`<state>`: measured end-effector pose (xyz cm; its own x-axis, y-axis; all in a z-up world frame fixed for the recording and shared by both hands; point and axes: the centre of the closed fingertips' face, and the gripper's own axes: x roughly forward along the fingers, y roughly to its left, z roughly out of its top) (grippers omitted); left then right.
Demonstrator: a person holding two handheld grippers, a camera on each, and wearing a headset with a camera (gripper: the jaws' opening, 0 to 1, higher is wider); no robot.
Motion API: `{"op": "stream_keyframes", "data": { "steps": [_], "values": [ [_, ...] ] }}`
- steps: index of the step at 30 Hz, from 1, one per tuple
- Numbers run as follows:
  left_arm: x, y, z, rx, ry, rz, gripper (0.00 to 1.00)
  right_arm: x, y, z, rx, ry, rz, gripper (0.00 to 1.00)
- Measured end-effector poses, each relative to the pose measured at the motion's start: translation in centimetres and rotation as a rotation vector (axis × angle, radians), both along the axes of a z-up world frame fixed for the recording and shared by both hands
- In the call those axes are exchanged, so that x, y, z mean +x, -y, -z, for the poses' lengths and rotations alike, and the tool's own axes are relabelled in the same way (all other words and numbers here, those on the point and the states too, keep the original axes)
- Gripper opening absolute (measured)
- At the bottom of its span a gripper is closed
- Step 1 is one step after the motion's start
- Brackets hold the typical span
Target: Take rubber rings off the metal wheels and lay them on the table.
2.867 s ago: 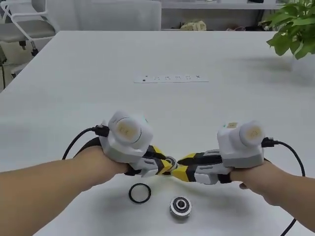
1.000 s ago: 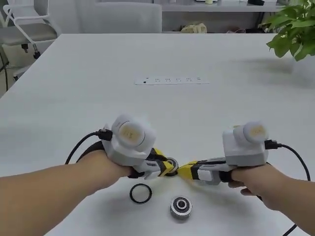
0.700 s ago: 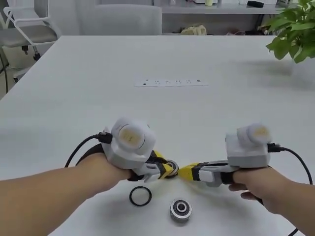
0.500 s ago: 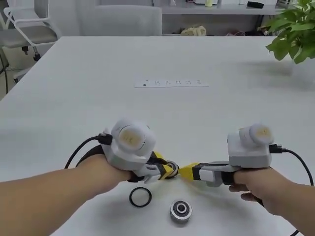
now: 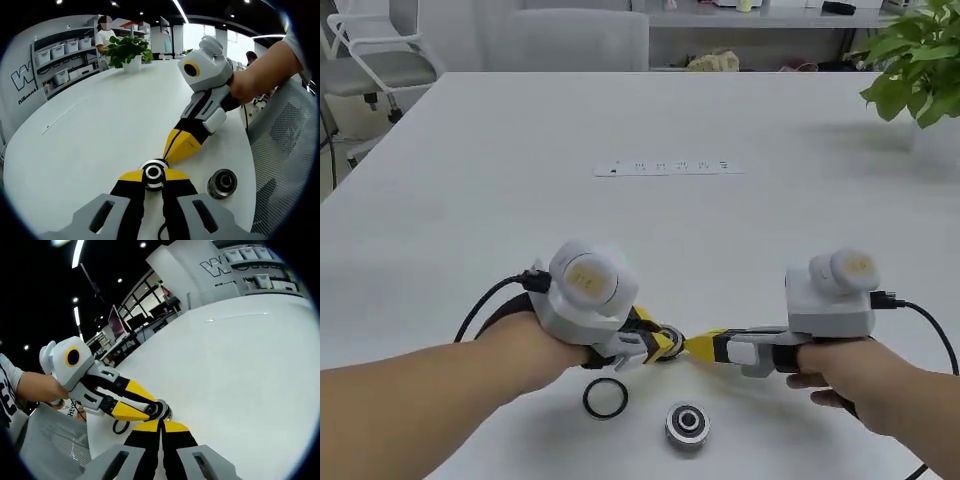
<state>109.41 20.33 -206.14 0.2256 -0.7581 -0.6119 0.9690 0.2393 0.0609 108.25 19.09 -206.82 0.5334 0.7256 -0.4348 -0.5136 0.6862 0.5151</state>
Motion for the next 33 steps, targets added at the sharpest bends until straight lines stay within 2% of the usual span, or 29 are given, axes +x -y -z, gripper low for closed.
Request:
{"op": "stream_keyframes", "data": {
  "steps": [2, 3, 4, 5, 16, 33],
  "values": [
    [0.00, -0.01, 0.00, -0.002, 0.000, -0.001, 0.07, -0.02, 0.01, -0.07, 0.007, -0.003, 0.003, 0.00],
    [0.00, -0.01, 0.00, -0.003, -0.001, -0.002, 0.07, 0.19, -0.23, -0.57, 0.039, 0.006, 0.012, 0.00],
    [-0.01, 0.00, -0.01, -0.002, -0.001, -0.003, 0.07, 0.09, -0.04, -0.28, 0.019, -0.005, 0.011, 0.00],
    [-0.01, 0.00, -0.01, -0.002, -0.001, -0.004, 0.07, 0.13, -0.12, -0.25, 0.007, 0.007, 0.006, 0.00],
    [-0.06, 0.02, 0.01, 0.001, -0.004, -0.016, 0.07, 0.37, -0.04, -0.25, 0.018, 0.009, 0.027, 0.00],
    [0.00, 0.04, 0.02, 0.007, 0.005, -0.017, 0.07, 0.38, -0.61, -0.75, 0.003, 0.041, 0.003, 0.00]
  ]
}}
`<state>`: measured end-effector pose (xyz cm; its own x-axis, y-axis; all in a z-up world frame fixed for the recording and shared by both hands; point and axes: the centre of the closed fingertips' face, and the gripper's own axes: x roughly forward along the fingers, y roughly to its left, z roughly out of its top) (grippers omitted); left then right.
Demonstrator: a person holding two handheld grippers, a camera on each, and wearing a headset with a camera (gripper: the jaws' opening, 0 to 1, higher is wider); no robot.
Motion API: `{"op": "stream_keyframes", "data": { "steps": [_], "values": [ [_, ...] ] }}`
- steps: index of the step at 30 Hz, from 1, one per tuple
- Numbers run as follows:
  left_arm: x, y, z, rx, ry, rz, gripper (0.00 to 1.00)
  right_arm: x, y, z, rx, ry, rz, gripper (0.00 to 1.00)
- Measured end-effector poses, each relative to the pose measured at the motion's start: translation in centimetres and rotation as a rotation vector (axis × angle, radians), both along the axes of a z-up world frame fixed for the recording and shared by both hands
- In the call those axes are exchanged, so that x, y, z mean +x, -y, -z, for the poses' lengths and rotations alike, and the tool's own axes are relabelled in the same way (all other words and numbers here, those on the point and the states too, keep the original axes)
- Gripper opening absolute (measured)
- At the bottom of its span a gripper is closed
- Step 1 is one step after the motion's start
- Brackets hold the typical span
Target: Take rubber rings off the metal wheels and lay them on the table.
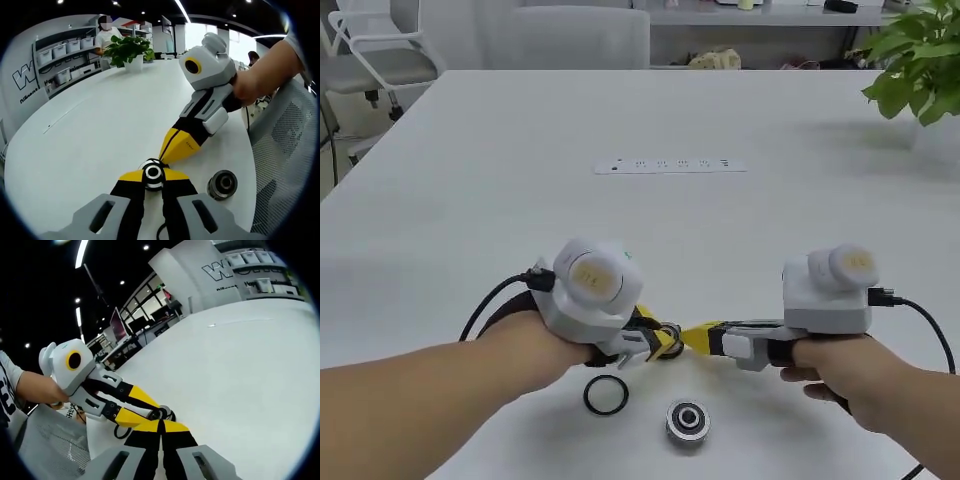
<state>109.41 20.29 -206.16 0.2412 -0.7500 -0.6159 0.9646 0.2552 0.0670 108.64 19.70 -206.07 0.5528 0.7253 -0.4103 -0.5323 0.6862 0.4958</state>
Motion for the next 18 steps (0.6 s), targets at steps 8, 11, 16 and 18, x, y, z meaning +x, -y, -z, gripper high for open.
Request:
{"op": "stream_keyframes", "data": {
  "steps": [8, 11, 16, 18],
  "values": [
    [-0.03, 0.00, -0.01, 0.002, 0.003, 0.000, 0.07, -0.08, -0.43, -0.15, -0.004, 0.009, -0.013, 0.00],
    [-0.07, 0.02, -0.01, 0.002, 0.004, 0.002, 0.07, -0.09, -0.61, -0.24, 0.002, 0.009, -0.016, 0.00],
    [-0.10, 0.02, -0.03, 0.000, 0.002, 0.003, 0.07, -0.06, -0.60, -0.26, 0.004, 0.009, -0.014, 0.00],
    [-0.12, 0.02, -0.05, 0.000, 0.003, 0.004, 0.07, -0.04, -0.60, -0.29, 0.008, 0.009, -0.014, 0.00]
  ]
}}
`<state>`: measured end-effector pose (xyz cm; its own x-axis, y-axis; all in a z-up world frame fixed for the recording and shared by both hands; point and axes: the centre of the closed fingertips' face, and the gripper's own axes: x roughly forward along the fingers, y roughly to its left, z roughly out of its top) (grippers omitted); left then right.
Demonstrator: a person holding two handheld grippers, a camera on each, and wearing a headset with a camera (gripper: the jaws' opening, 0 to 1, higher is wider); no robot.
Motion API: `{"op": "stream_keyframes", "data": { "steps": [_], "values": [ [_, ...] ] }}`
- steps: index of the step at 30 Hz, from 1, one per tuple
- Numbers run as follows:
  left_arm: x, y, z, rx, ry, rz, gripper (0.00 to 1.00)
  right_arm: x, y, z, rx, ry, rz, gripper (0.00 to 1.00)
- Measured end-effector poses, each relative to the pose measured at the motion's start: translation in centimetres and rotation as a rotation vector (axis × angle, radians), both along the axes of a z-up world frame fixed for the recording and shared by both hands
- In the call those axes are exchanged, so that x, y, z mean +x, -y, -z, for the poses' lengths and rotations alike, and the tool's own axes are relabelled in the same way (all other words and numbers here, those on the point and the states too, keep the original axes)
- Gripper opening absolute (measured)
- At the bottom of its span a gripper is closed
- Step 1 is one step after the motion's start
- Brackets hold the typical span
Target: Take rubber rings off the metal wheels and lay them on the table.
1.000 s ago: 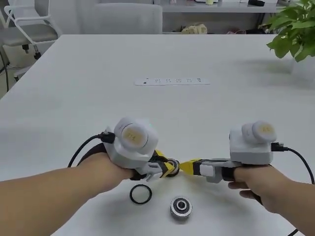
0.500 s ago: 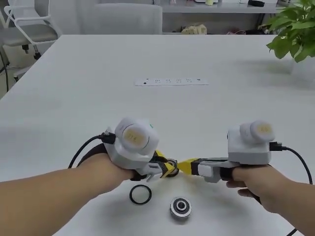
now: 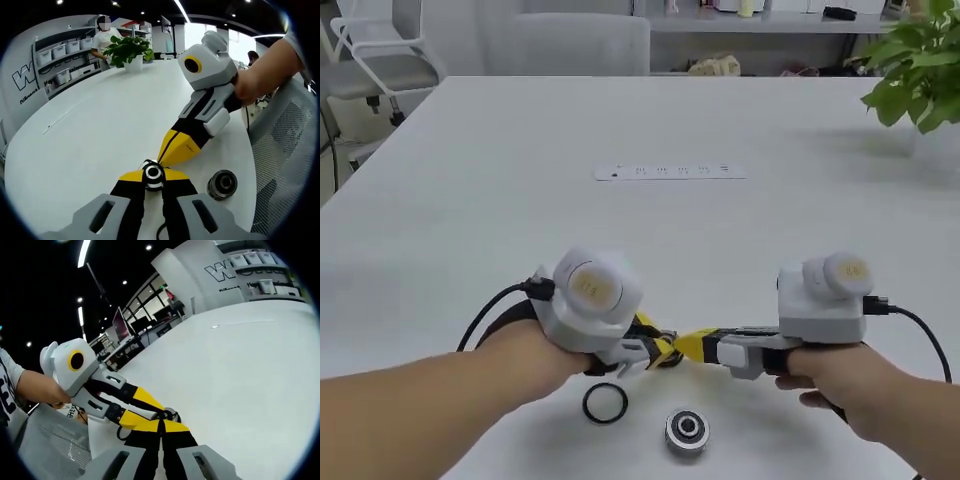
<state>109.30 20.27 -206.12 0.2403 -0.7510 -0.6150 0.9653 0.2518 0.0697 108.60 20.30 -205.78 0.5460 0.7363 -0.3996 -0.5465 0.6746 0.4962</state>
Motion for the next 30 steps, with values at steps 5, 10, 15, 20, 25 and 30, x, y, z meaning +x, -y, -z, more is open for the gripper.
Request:
{"op": "stream_keyframes", "data": {
  "steps": [5, 10, 15, 20, 25, 30],
  "values": [
    [0.0, 0.0, 0.0, -0.003, 0.000, -0.001, 0.07, 0.0, -0.1, -0.2, 0.004, 0.005, -0.007, 0.00],
    [0.0, 0.0, 0.0, -0.003, -0.001, -0.002, 0.07, -0.1, -0.1, -0.3, 0.008, 0.007, -0.011, 0.00],
    [0.0, 0.0, 0.0, -0.010, -0.002, -0.007, 0.07, -0.2, -0.3, -0.5, 0.016, 0.016, -0.022, 0.00],
    [0.1, 0.0, 0.0, -0.012, -0.008, -0.009, 0.07, 0.0, 0.0, -0.3, 0.007, 0.016, -0.009, 0.00],
    [0.1, 0.0, 0.0, -0.028, -0.008, -0.004, 0.07, 0.2, 0.4, -0.1, -0.004, 0.010, 0.012, 0.00],
    [0.1, 0.1, 0.0, -0.027, -0.002, 0.012, 0.07, 0.4, 0.9, -0.2, 0.002, 0.008, 0.029, 0.00]
  ]
}}
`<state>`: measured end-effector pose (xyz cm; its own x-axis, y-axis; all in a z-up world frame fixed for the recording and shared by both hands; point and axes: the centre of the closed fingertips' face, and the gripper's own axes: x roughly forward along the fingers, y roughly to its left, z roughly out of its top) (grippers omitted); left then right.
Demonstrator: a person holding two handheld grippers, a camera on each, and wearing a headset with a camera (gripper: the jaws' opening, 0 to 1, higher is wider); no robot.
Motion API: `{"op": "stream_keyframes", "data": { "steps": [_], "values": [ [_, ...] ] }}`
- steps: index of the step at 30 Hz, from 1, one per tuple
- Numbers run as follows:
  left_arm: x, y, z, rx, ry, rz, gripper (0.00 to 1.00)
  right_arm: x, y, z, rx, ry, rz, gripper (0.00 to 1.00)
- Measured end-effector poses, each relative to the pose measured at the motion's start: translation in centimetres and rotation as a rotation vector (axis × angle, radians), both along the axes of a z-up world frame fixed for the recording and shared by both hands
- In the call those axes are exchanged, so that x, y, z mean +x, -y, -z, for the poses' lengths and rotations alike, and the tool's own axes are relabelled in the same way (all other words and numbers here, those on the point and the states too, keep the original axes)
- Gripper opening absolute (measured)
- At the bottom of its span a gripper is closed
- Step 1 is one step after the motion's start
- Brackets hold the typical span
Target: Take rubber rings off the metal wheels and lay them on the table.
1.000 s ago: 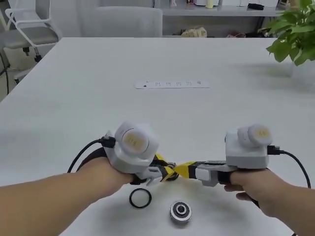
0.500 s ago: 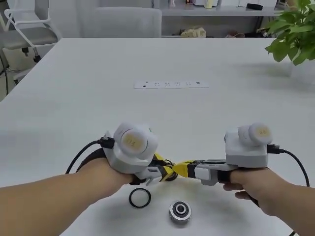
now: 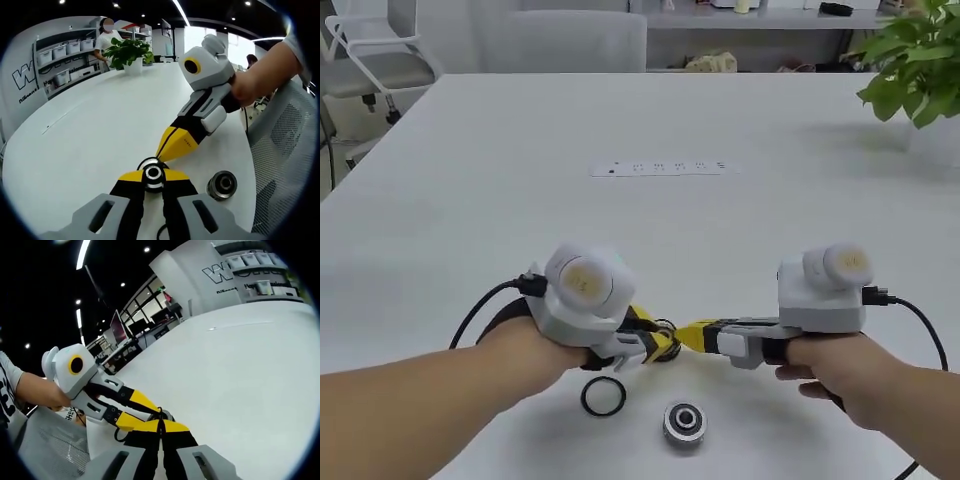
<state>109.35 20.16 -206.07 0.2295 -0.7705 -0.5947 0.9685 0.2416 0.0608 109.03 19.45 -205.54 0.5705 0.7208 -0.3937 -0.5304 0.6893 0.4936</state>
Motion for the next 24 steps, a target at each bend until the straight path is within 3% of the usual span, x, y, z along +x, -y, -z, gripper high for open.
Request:
{"op": "stream_keyframes", "data": {
  "steps": [5, 16, 24],
  "values": [
    [0.0, 0.0, 0.0, 0.007, -0.001, 0.004, 0.08, 0.0, 0.0, -0.1, 0.006, -0.001, 0.003, 0.00],
    [-1.2, -0.2, -1.0, -0.007, -0.002, 0.036, 0.19, 0.0, 0.1, -0.8, 0.027, 0.002, 0.003, 0.00],
    [-1.6, -0.9, -2.4, -0.034, 0.002, 0.044, 0.24, -0.1, 0.2, -1.5, 0.045, 0.010, 0.009, 0.00]
  ]
}}
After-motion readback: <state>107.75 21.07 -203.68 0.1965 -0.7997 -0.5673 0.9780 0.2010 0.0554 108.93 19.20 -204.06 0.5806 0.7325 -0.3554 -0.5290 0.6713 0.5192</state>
